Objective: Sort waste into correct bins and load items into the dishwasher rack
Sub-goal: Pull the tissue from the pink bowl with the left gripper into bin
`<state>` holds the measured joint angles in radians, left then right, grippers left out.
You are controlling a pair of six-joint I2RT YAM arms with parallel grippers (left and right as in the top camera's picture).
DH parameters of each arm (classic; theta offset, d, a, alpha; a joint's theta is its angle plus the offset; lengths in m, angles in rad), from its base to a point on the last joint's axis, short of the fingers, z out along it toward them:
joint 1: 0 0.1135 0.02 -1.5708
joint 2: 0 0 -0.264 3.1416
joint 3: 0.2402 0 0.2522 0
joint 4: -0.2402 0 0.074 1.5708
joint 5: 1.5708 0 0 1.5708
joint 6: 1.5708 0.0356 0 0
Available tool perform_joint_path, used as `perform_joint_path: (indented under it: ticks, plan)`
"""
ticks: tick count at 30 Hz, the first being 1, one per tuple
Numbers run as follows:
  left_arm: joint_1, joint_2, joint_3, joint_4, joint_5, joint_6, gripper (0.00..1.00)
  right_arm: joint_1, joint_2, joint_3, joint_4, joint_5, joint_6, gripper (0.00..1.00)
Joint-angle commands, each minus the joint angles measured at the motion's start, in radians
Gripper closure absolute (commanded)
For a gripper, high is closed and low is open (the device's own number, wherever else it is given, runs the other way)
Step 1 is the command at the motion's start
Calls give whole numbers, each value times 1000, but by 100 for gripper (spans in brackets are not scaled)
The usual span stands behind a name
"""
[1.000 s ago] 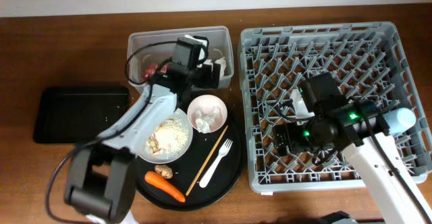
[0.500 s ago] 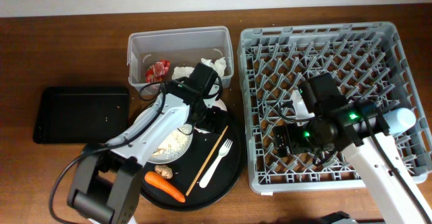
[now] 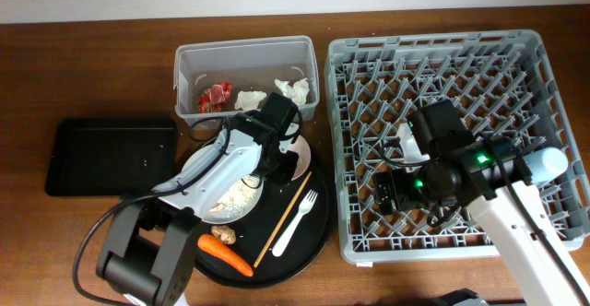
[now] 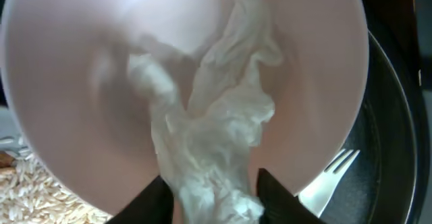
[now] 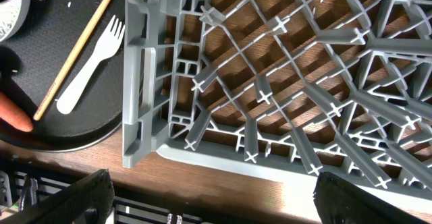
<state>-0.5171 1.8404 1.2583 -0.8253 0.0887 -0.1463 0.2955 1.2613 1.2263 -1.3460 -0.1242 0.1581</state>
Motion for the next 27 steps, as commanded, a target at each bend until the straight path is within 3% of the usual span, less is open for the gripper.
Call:
perform_joint_path:
  ticks: [1,3,8,11,18,23,24,25,26,27]
  plan:
    - [-1,13,-12,3,-7,2,86,5,-7,5,-2,5,5,2]
    - [-1,13,-12,10,-6,2,99,5,-7,5,-3,5,4,2]
    - [8,-41,148,-50,-9,6,100,5,-7,5,-4,5,4,2]
    - [36,-103,294,-56,-122,6,100,5,-7,5,-3,5,4,2]
    - [69,29,327,363,-165,6,100,5,-7,5,0,5,4,2]
    - [82,174,327,520,-165,6,99,5,-7,5,0,5,4,2]
    - [84,174,327,525,-165,6,88,5,-7,5,0,5,4,2]
    - [86,173,327,526,-165,6,43,5,-7,5,0,5,4,2]
    - [86,173,327,519,-165,6,20,5,-7,5,0,5,4,2]
    - [86,170,328,499,-164,6,4,5,-7,5,0,5,4,2]
